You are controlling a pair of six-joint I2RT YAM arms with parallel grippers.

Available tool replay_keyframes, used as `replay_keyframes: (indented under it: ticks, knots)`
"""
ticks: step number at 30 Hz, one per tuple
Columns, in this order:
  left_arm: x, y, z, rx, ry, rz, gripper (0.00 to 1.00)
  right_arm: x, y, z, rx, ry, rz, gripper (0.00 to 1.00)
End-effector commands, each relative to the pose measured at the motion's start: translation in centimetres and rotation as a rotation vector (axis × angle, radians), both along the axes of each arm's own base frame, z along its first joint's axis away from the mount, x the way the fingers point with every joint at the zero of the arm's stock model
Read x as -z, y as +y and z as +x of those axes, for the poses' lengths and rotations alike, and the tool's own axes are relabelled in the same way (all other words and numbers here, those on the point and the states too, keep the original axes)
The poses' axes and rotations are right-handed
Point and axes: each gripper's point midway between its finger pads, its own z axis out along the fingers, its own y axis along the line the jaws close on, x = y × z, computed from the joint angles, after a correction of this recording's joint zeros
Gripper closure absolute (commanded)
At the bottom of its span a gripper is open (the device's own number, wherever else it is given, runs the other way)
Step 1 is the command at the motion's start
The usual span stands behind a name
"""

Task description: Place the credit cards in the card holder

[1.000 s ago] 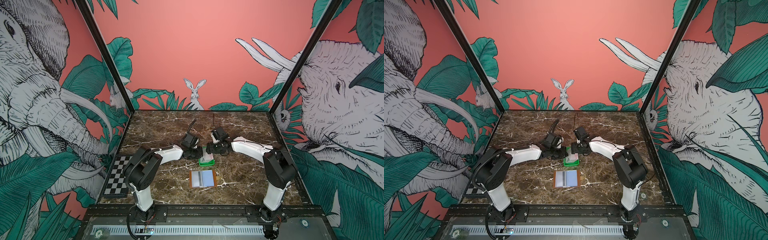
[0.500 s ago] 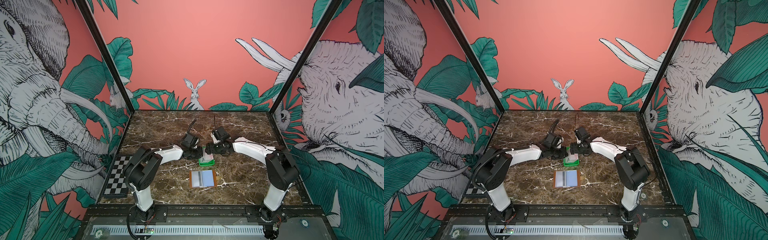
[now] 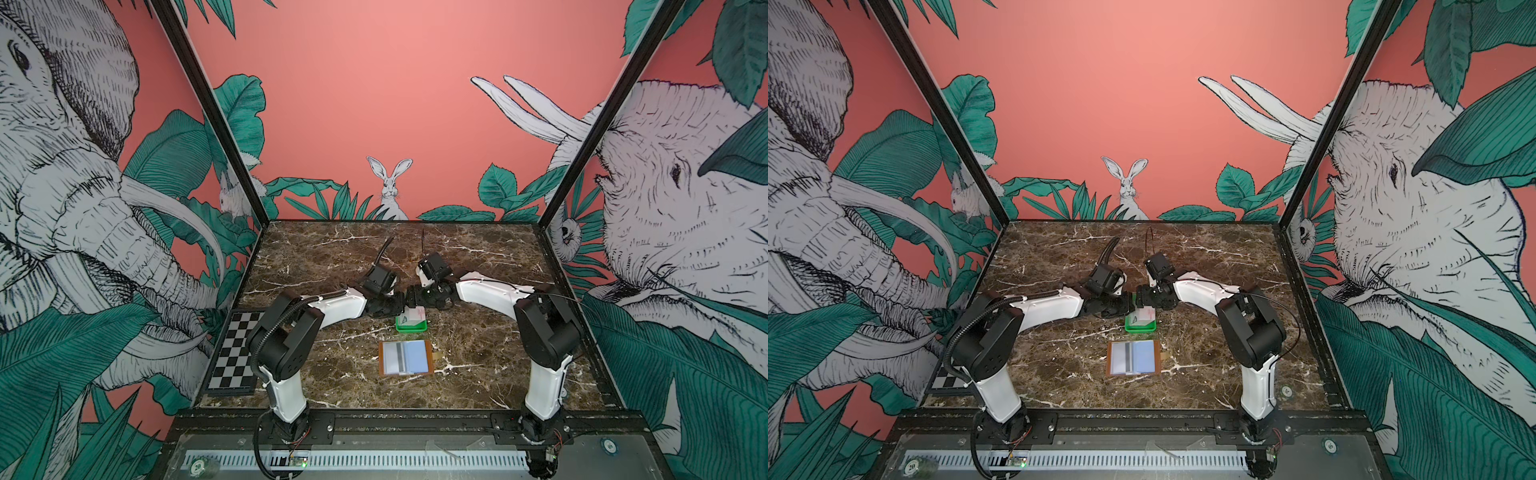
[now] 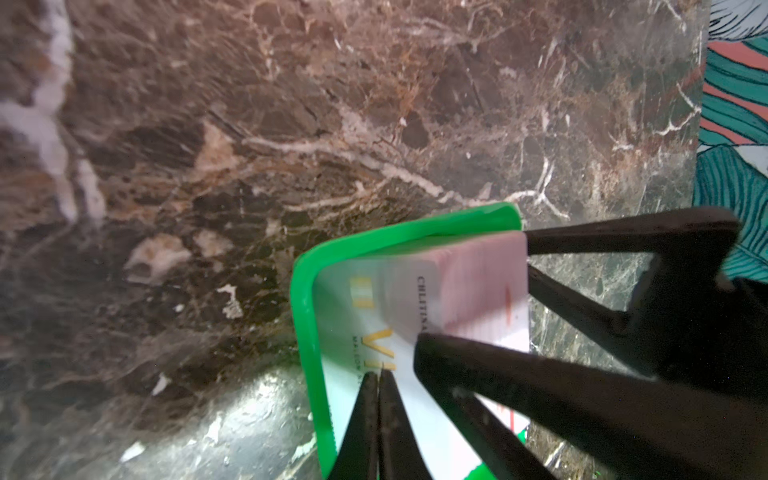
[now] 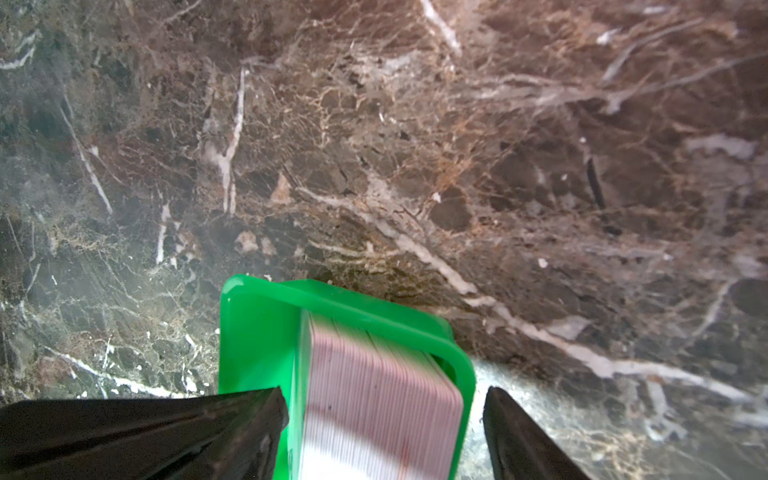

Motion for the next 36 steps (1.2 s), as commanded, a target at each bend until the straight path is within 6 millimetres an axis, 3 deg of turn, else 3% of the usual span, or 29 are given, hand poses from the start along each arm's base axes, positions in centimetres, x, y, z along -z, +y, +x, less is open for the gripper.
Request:
replay_keyframes:
  ticks: [1,5,13,36]
  knots:
    - [-1.7,0.1,1.0,0.0,-0.045,0.006,0.94,0.2,0.1,0.6,0.011,-0.007,0.003,0.25]
    - [-1.8,0.1,1.2,0.007,-0.053,0.02,0.94,0.5,0.1,0.6,0.013,-0.005,0.0,0.25]
    - [-0.2,0.8,1.4,-0.002,-0.028,0.056,0.94,0.7,-0.6,0.5,0.025,-0.008,-0.024,0.26]
    - [0.8,0.6,0.5,0.005,0.018,0.013,0.94,-1.6,-2.9,-0.3,0.035,-0.048,-0.052,0.26]
